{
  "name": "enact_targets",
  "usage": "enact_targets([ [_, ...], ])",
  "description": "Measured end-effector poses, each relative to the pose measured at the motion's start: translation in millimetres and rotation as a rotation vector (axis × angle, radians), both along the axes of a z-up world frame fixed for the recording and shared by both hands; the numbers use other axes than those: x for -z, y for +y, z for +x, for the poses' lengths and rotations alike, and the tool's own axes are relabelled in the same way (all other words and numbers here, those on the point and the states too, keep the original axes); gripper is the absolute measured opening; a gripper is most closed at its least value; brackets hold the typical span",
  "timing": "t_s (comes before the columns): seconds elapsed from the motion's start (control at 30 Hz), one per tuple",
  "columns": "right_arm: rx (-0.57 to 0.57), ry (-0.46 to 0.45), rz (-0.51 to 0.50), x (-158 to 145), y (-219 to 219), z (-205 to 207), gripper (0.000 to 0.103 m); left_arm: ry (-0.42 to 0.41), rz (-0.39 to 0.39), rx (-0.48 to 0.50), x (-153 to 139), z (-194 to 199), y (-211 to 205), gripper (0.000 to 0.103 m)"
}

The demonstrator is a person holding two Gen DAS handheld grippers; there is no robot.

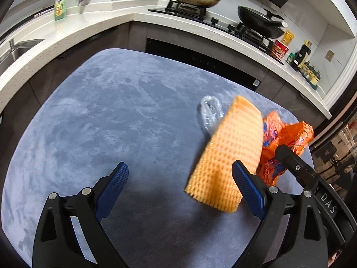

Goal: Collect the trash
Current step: 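Grasp the orange plastic bag with the right gripper, then grasp the orange foam net with the left gripper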

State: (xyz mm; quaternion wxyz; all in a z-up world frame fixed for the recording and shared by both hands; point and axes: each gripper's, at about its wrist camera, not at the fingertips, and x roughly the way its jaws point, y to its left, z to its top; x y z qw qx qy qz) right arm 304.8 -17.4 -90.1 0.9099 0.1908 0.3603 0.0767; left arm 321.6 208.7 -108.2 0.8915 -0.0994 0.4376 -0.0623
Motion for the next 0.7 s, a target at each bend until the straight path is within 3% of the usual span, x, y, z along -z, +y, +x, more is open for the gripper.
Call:
enact_targets([
  [0.47, 0.047, -0.041, 0.015, -16, -34, -30, 0.013, 0.019, -0.020, 0.125, 21, 23, -46, 0.088],
  [0.57, 0.057, -0.040, 0.014, -17, -40, -36, 0.012, 0.025, -0.017, 0.151, 24, 25, -56, 0.073],
  [0.63, 0.060, -0.040, 0.014, -16, -43, -40, 0.012, 0.030, -0.017, 0.175, 25, 23, -63, 0.053],
  [0.7, 0.065, -0.041, 0.017, -17, -46, -44, 0.012, 0.022, -0.011, 0.188, 23, 16, -68, 0.044],
])
